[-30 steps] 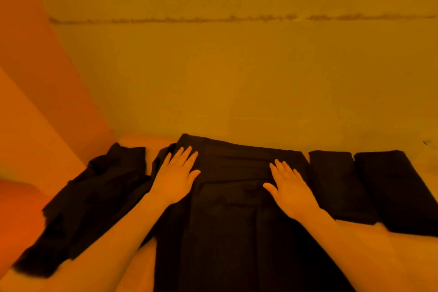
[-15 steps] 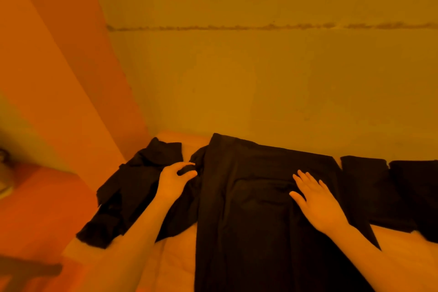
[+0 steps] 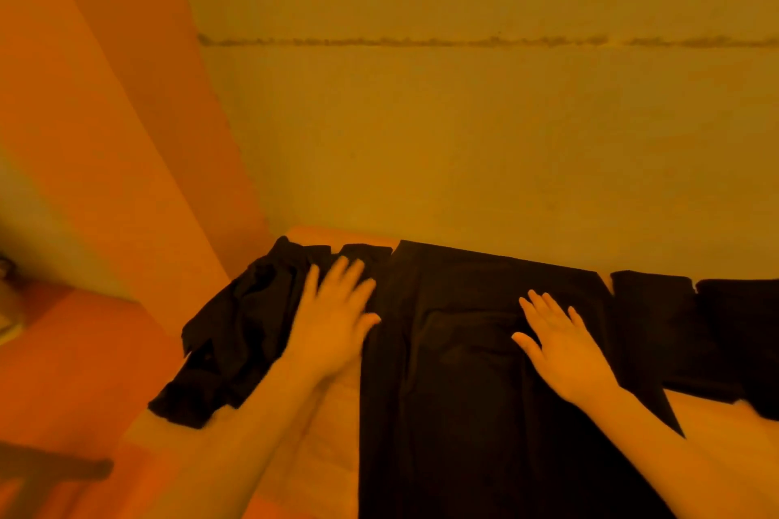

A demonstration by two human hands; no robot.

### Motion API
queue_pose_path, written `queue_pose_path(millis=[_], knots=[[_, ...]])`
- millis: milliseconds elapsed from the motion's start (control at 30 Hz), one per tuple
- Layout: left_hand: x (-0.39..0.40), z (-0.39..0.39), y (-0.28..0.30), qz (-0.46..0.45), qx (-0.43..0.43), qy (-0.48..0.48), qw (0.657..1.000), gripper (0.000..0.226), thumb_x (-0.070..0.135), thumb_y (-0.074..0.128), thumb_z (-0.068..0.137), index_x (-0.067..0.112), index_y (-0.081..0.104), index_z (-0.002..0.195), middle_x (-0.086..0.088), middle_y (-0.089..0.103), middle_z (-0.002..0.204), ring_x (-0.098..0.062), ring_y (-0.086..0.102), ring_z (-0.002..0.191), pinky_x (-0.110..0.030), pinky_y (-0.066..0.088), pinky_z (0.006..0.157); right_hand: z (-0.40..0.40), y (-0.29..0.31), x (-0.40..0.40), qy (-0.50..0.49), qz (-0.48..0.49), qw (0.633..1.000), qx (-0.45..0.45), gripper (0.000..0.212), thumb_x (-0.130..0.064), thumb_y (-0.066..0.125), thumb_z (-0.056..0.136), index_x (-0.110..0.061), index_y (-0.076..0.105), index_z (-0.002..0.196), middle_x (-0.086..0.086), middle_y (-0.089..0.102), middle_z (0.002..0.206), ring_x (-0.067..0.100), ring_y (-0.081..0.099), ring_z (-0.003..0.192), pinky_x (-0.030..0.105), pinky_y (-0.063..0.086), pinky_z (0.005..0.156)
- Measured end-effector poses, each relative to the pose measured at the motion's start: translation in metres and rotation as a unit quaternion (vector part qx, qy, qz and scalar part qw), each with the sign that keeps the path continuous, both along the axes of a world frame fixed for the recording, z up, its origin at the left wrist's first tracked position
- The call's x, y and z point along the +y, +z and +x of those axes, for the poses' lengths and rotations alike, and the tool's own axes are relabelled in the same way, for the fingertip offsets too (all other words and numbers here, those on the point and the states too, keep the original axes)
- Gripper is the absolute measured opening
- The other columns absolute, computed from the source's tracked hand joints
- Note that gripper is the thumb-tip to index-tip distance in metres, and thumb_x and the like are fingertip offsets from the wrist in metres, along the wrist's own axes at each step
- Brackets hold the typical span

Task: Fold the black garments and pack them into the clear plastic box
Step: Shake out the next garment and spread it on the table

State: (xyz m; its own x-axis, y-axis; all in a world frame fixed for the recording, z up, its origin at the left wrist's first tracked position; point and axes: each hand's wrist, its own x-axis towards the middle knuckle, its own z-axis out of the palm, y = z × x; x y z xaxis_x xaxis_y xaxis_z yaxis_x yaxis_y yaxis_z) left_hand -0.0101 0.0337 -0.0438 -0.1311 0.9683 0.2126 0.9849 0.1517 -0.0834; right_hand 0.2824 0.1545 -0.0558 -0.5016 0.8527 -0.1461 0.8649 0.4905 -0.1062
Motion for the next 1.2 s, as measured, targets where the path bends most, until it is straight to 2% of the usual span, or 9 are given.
queue_pose_path(millis=[167, 333, 433, 533, 700, 867, 967, 1133, 1200], knots=[[0.001, 0.007, -0.016, -0.165, -0.039, 0.073, 0.983, 0.063, 0.052, 0.015, 0.097, 0.018, 0.012, 0.150, -0.003, 0.005, 0.158, -0.020, -0.003, 0.145, -0.044, -0.003, 0.116, 0.011, 0.004, -0.013, -0.015, -0.035, 0.998, 0.049, 0.060, -0.045, 0.027, 0.097, -0.022, 0.007, 0.148, -0.003, 0.003, 0.157, 0.013, -0.001, 0.144, 0.034, 0.002, 0.116], [-0.037, 0.051, -0.009, -0.009, -0.186, 0.059, 0.981, 0.075, 0.061, 0.016, 0.087, 0.019, 0.021, 0.149, 0.000, 0.014, 0.157, -0.018, 0.008, 0.145, -0.037, 0.003, 0.116, 0.071, 0.012, -0.055, -0.173, 0.008, 0.975, 0.138, 0.057, -0.037, 0.036, 0.097, -0.017, 0.017, 0.147, 0.002, 0.011, 0.156, 0.016, 0.004, 0.144, 0.036, 0.005, 0.116], [-0.082, 0.086, -0.028, -0.036, -0.278, 0.112, 0.953, 0.095, 0.079, 0.022, 0.078, 0.017, 0.016, 0.149, -0.002, 0.019, 0.155, -0.021, 0.016, 0.142, -0.041, 0.015, 0.117, 0.107, 0.002, -0.092, -0.236, -0.016, 0.963, 0.131, 0.061, -0.037, 0.038, 0.096, -0.014, 0.015, 0.147, 0.006, 0.012, 0.156, 0.019, 0.007, 0.144, 0.035, 0.005, 0.116], [-0.125, 0.108, -0.045, -0.030, -0.305, 0.182, 0.934, 0.083, 0.061, 0.045, 0.084, 0.013, 0.022, 0.148, -0.008, 0.019, 0.155, -0.024, 0.012, 0.143, -0.040, 0.015, 0.117, 0.133, -0.010, -0.127, -0.274, -0.061, 0.944, 0.171, 0.065, -0.039, 0.041, 0.094, -0.014, 0.014, 0.147, 0.007, 0.012, 0.156, 0.022, 0.010, 0.144, 0.037, 0.010, 0.117], [-0.175, 0.149, -0.036, 0.094, -0.364, 0.316, 0.871, 0.036, 0.040, 0.071, 0.076, 0.016, 0.065, 0.103, -0.006, 0.054, 0.115, -0.031, 0.044, 0.110, -0.043, 0.037, 0.092, 0.151, -0.010, -0.178, -0.310, -0.086, 0.919, 0.228, 0.053, -0.042, 0.056, 0.086, -0.016, 0.050, 0.131, 0.004, 0.055, 0.129, 0.023, 0.053, 0.116, 0.041, 0.047, 0.094], [-0.175, 0.156, -0.043, 0.147, -0.475, 0.275, 0.823, 0.016, 0.022, 0.070, 0.081, 0.007, 0.064, 0.083, -0.007, 0.058, 0.085, -0.030, 0.056, 0.086, -0.035, 0.039, 0.070, 0.147, -0.009, -0.201, -0.316, -0.001, 0.901, 0.297, 0.012, -0.018, 0.067, 0.082, -0.007, 0.066, 0.088, 0.009, 0.062, 0.085, 0.026, 0.060, 0.081, 0.034, 0.050, 0.068], [-0.176, 0.140, -0.032, 0.193, -0.537, 0.278, 0.773, 0.023, 0.016, 0.057, 0.091, 0.007, 0.057, 0.069, -0.009, 0.056, 0.067, -0.027, 0.054, 0.068, -0.035, 0.036, 0.062, 0.157, 0.013, -0.193, -0.359, -0.035, 0.851, 0.381, 0.023, -0.016, 0.058, 0.090, -0.014, 0.051, 0.067, 0.007, 0.053, 0.064, 0.020, 0.051, 0.060, 0.028, 0.035, 0.050], [-0.194, 0.126, -0.038, 0.159, -0.478, 0.287, 0.815, 0.041, 0.013, 0.049, 0.094, 0.013, 0.038, 0.056, -0.005, 0.039, 0.054, -0.019, 0.037, 0.052, -0.033, 0.024, 0.051, 0.160, 0.013, -0.208, -0.403, -0.134, 0.802, 0.421, 0.014, -0.014, 0.066, 0.084, -0.004, 0.060, 0.092, 0.018, 0.063, 0.091, 0.037, 0.060, 0.090, 0.043, 0.049, 0.069], [-0.205, 0.122, -0.048, 0.162, -0.487, 0.316, 0.798, 0.038, 0.014, 0.049, 0.095, 0.011, 0.042, 0.057, -0.006, 0.041, 0.055, -0.023, 0.040, 0.054, -0.032, 0.026, 0.053, 0.165, 0.010, -0.218, -0.418, -0.154, 0.791, 0.419, 0.025, -0.010, 0.068, 0.081, -0.002, 0.060, 0.104, 0.022, 0.063, 0.101, 0.039, 0.060, 0.095, 0.047, 0.051, 0.075]])
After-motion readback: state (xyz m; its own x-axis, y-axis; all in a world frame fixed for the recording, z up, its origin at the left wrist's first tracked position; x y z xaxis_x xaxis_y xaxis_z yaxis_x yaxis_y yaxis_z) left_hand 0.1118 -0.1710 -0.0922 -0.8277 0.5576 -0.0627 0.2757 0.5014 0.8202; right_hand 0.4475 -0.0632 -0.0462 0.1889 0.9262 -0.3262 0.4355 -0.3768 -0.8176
